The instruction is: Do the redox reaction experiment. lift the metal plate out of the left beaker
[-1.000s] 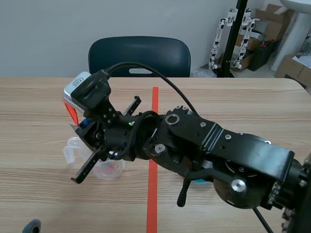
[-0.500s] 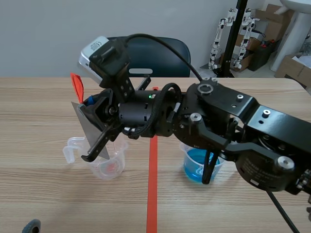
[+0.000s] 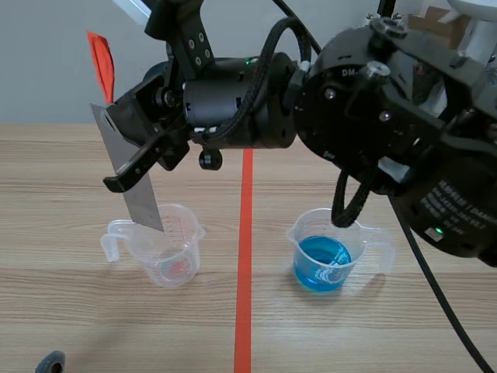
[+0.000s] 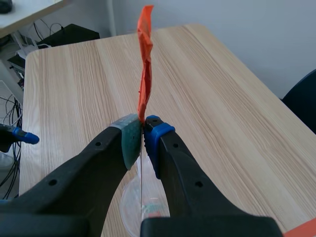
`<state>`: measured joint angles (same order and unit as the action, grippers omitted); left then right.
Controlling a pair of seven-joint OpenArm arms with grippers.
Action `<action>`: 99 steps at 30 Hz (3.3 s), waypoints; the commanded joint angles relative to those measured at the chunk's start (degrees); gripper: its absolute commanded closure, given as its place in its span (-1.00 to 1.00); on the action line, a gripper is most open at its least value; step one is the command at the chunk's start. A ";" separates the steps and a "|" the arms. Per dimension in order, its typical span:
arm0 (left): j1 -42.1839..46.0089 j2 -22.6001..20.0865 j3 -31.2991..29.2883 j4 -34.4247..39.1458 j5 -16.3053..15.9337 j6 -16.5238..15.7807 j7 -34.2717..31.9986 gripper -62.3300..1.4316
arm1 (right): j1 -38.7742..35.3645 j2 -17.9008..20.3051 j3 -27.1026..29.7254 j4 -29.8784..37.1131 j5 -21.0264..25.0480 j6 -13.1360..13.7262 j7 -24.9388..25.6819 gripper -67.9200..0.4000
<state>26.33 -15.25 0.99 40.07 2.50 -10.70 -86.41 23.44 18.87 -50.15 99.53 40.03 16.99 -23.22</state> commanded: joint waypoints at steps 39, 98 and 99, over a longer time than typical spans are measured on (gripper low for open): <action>0.17 0.11 -0.42 0.33 -0.44 -0.15 -2.62 -0.77 | 9.92 -0.17 7.13 2.08 15.10 5.18 -10.12 0.98; 0.15 0.11 -0.42 0.33 -0.44 -0.15 -2.62 -0.77 | 9.90 -0.48 7.13 2.05 15.91 5.40 -11.21 0.98; 0.15 0.11 -0.42 0.33 -0.44 -0.15 -2.62 -0.77 | 9.90 -0.48 7.13 2.05 15.91 5.40 -11.21 0.98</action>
<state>26.33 -15.25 0.99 40.07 2.50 -10.70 -86.41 31.73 18.72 -43.81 101.16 55.13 22.33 -35.07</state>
